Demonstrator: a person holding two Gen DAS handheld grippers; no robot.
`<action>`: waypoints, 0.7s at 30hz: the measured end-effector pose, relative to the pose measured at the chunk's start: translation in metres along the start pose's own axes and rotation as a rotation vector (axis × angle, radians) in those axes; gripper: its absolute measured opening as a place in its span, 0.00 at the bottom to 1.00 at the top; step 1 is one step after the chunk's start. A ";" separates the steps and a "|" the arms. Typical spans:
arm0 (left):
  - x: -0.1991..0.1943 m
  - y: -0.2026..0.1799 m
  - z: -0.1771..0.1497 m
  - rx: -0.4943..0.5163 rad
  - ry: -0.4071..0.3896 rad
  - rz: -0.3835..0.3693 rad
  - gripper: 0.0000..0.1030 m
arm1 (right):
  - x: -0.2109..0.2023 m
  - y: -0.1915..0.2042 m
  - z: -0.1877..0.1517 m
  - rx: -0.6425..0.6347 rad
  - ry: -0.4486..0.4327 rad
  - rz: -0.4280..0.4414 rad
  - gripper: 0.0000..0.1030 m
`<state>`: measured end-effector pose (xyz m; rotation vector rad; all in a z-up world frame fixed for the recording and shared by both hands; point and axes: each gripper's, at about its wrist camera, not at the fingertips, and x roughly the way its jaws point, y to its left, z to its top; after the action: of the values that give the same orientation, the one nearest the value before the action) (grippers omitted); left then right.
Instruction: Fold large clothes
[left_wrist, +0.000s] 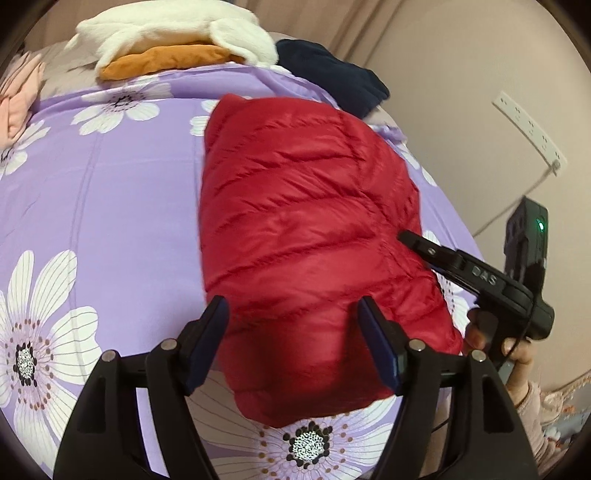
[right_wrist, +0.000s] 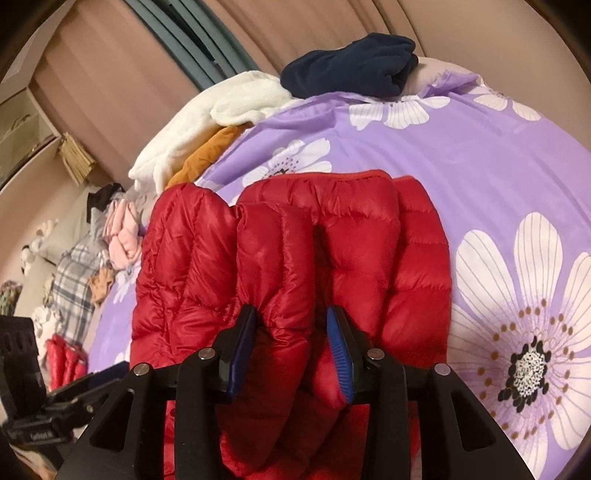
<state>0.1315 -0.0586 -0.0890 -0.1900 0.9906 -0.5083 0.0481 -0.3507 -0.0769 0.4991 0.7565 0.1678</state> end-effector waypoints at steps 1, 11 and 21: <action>0.000 0.003 0.001 -0.013 -0.001 -0.004 0.70 | -0.001 0.001 0.000 -0.001 -0.002 -0.005 0.46; 0.005 0.030 0.025 -0.145 -0.022 -0.100 0.77 | -0.010 0.000 0.007 0.040 -0.044 -0.035 0.82; 0.016 0.054 0.031 -0.268 0.016 -0.256 0.78 | -0.023 -0.043 -0.001 0.234 -0.058 0.056 0.98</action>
<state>0.1823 -0.0216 -0.1043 -0.5585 1.0549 -0.6091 0.0290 -0.3953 -0.0845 0.7446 0.7093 0.1167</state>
